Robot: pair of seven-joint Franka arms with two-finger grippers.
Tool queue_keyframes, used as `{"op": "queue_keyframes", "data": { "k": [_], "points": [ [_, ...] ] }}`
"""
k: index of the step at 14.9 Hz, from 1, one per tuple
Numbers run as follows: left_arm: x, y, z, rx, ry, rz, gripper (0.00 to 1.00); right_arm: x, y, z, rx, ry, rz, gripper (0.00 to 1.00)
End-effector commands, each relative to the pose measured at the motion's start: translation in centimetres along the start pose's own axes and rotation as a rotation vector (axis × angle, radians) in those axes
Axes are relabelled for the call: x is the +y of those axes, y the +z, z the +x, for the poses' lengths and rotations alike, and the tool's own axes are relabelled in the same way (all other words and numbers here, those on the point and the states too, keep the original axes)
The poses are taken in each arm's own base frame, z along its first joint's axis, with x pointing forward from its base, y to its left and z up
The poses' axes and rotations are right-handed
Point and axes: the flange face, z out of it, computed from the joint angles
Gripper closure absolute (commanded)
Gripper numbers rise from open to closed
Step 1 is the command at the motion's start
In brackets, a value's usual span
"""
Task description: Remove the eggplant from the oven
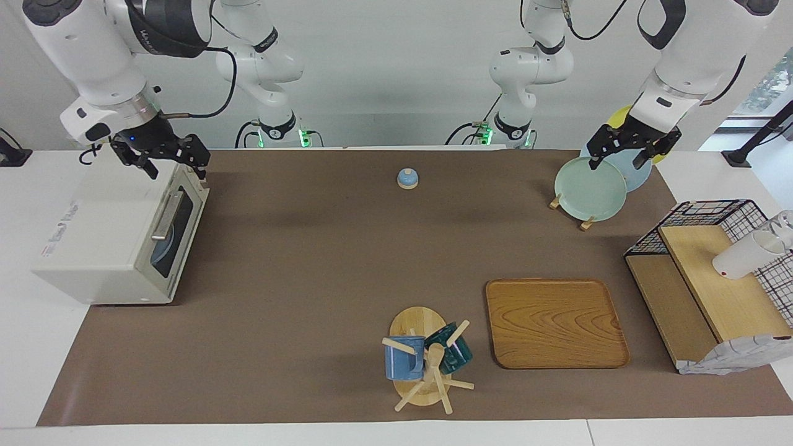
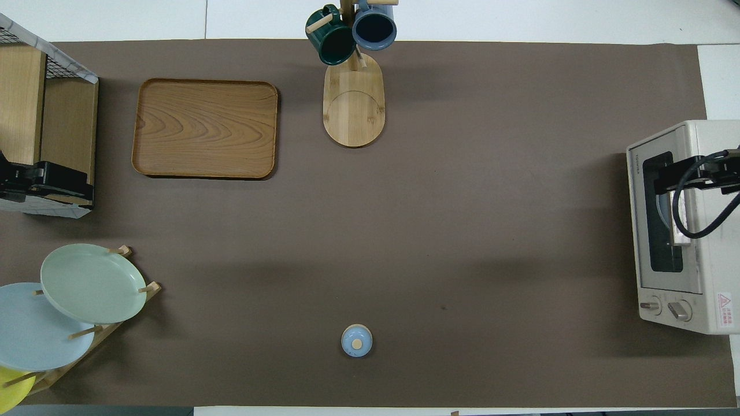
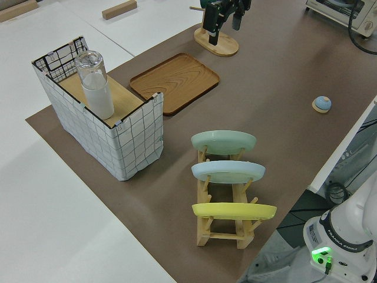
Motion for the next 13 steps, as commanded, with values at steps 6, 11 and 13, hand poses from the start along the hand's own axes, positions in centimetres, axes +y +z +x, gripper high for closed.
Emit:
{"op": "queue_keyframes", "data": {
  "k": [6, 11, 13],
  "points": [
    [-0.3, -0.6, -0.3, 0.0, 0.004, 0.012, 0.0, 0.0, -0.5, -0.2, 0.01, -0.016, 0.0, 0.0],
    [-0.3, -0.6, -0.3, -0.001, 0.004, 0.012, 0.0, 0.6, -0.5, -0.4, 0.003, -0.012, 0.0, 0.0],
    [-0.3, -0.6, -0.3, 0.0, 0.004, 0.012, 0.0, 1.2, -0.4, -0.6, -0.002, -0.008, 0.001, 0.0]
  ]
}}
